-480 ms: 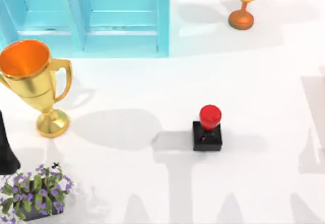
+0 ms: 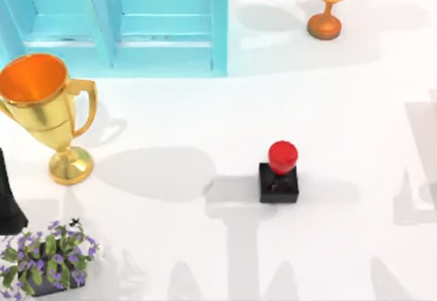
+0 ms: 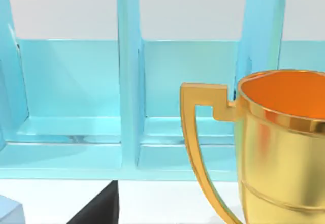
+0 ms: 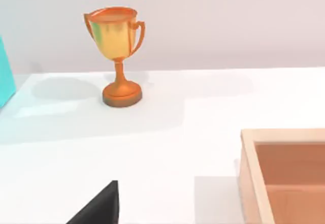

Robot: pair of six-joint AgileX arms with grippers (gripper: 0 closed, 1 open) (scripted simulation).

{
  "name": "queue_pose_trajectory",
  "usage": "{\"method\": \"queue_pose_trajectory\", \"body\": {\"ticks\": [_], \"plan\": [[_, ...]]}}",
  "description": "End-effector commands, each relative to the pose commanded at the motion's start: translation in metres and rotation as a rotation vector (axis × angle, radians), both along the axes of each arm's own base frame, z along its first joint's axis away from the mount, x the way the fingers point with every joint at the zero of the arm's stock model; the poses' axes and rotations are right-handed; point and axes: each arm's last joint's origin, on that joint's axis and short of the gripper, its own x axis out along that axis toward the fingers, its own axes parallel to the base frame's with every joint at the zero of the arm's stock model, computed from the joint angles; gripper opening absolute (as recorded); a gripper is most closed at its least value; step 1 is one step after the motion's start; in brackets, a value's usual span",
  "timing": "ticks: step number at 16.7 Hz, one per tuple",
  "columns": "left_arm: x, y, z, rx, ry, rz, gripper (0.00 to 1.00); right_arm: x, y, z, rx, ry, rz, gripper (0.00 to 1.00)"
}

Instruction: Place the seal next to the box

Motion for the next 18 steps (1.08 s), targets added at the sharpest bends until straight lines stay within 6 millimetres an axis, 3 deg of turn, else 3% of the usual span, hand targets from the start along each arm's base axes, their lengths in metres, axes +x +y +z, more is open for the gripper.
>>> {"method": "queue_pose_trajectory", "body": {"ticks": [5,11,14,18], "plan": [[0.000,0.000,0.000,0.000,0.000,0.000,1.00,0.029,0.017,0.054,0.067,0.299,0.065,1.00],[0.000,0.000,0.000,0.000,0.000,0.000,1.00,0.105,0.069,0.106,0.097,0.740,0.112,1.00],[0.000,0.000,0.000,0.000,0.000,0.000,1.00,0.147,0.110,0.112,0.079,0.948,0.107,1.00],[0.000,0.000,0.000,0.000,0.000,0.000,1.00,0.192,0.169,0.099,0.027,1.182,0.071,1.00]]}}
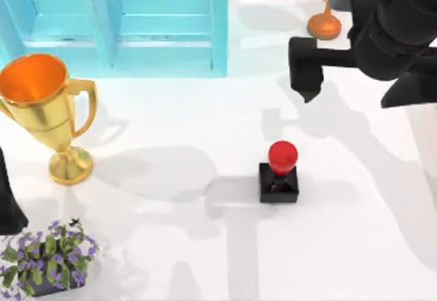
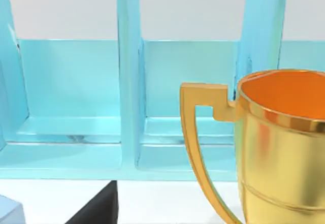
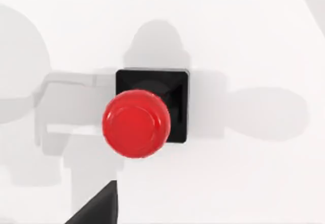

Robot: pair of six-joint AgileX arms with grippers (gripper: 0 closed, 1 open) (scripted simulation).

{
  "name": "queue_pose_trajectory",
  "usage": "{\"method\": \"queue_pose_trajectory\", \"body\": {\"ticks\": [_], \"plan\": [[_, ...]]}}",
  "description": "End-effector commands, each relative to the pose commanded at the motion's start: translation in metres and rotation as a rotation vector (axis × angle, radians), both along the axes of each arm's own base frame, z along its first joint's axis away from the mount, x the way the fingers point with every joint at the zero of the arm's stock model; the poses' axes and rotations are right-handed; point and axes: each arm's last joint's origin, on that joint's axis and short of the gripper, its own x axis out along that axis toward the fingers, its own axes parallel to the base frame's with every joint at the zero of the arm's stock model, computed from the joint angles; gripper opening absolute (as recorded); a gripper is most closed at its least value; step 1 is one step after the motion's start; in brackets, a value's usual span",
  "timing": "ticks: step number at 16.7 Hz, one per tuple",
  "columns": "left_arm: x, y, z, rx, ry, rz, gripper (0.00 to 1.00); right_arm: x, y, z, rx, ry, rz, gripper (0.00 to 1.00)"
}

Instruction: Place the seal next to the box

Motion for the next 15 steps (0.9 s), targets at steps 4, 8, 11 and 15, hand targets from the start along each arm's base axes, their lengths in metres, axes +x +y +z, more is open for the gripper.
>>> {"method": "queue_pose_trajectory", "body": {"ticks": [4,8,11,15], "plan": [[0.000,0.000,0.000,0.000,0.000,0.000,1.00,0.025,0.050,-0.025,-0.074,0.159,-0.002,1.00],[0.000,0.000,0.000,0.000,0.000,0.000,1.00,0.033,0.074,-0.042,-0.116,0.232,-0.006,1.00],[0.000,0.000,0.000,0.000,0.000,0.000,1.00,0.034,0.076,-0.043,-0.118,0.236,-0.006,1.00],[0.000,0.000,0.000,0.000,0.000,0.000,1.00,0.035,0.074,-0.044,-0.117,0.235,-0.010,1.00]]}}
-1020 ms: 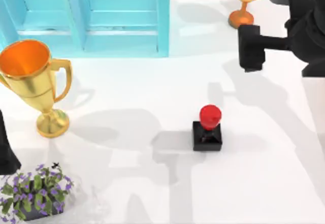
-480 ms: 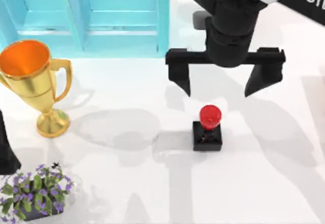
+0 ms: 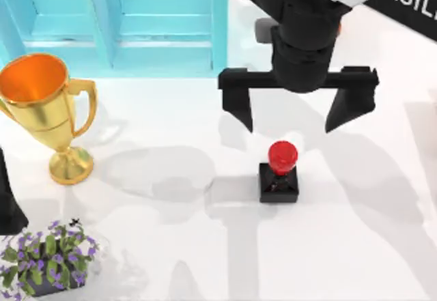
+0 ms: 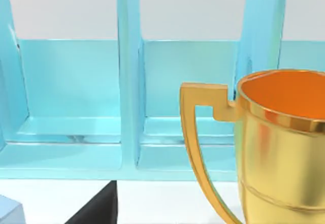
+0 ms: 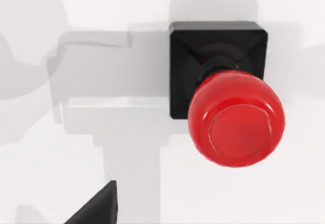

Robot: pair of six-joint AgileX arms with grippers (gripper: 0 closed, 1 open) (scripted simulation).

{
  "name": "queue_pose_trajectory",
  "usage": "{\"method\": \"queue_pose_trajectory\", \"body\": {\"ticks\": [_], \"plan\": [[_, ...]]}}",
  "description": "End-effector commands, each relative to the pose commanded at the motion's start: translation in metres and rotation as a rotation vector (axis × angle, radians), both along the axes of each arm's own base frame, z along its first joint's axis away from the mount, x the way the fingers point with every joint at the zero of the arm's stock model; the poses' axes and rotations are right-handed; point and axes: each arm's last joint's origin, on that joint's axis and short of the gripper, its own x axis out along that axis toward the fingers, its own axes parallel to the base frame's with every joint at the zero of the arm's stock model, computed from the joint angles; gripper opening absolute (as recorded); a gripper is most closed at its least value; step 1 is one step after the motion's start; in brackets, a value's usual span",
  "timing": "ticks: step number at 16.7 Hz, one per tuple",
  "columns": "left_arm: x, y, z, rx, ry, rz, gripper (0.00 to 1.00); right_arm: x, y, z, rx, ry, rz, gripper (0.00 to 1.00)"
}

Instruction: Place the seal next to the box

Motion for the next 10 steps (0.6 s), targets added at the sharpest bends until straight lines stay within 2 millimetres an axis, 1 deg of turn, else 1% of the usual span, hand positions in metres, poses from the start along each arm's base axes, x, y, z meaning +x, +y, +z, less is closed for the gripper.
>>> {"method": "queue_pose_trajectory", "body": {"ticks": [1,3,8,10], "plan": [[0.000,0.000,0.000,0.000,0.000,0.000,1.00,0.000,0.001,-0.004,-0.001,0.001,0.002,1.00],[0.000,0.000,0.000,0.000,0.000,0.000,1.00,0.001,0.002,-0.018,-0.002,0.003,0.003,1.00],[0.000,0.000,0.000,0.000,0.000,0.000,1.00,0.002,0.003,-0.077,0.001,-0.001,0.003,1.00],[0.000,0.000,0.000,0.000,0.000,0.000,1.00,0.000,0.002,-0.094,0.000,0.001,0.003,1.00]]}}
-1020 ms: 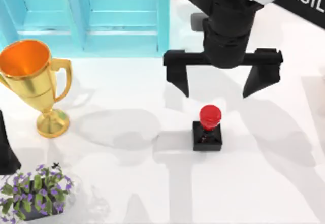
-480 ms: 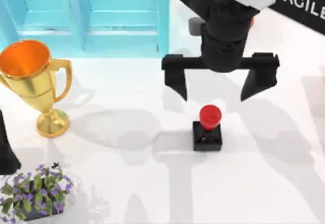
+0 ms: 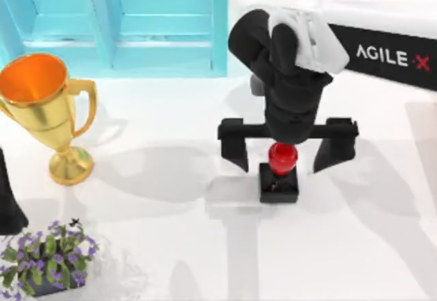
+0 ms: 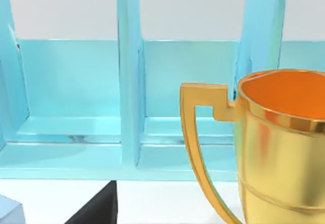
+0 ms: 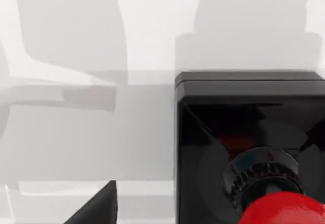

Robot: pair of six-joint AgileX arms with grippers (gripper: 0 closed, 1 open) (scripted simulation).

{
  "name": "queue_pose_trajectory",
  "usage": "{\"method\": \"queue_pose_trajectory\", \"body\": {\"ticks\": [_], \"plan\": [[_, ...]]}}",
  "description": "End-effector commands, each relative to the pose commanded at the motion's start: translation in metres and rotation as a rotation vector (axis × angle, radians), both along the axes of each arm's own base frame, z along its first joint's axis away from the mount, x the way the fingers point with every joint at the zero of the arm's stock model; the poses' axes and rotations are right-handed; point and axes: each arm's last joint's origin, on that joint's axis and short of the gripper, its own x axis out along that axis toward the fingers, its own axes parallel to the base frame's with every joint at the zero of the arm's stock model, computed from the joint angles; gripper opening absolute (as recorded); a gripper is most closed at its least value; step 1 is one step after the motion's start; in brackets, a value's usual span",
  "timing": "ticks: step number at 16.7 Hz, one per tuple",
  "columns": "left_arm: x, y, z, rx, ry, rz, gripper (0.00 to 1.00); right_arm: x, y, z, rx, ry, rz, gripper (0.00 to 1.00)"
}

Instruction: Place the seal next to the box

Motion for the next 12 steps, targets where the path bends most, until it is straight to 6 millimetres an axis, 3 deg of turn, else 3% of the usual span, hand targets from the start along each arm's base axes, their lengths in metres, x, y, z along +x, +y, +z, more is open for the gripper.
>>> {"method": "queue_pose_trajectory", "body": {"ticks": [5,12], "plan": [[0.0000,0.0000,0.0000,0.000,0.000,0.000,1.00,-0.0008,-0.0004,-0.0054,-0.001,0.001,0.000,1.00],[0.0000,0.0000,0.0000,0.000,0.000,0.000,1.00,-0.0008,-0.0004,-0.0054,-0.001,0.001,0.000,0.47]]}}
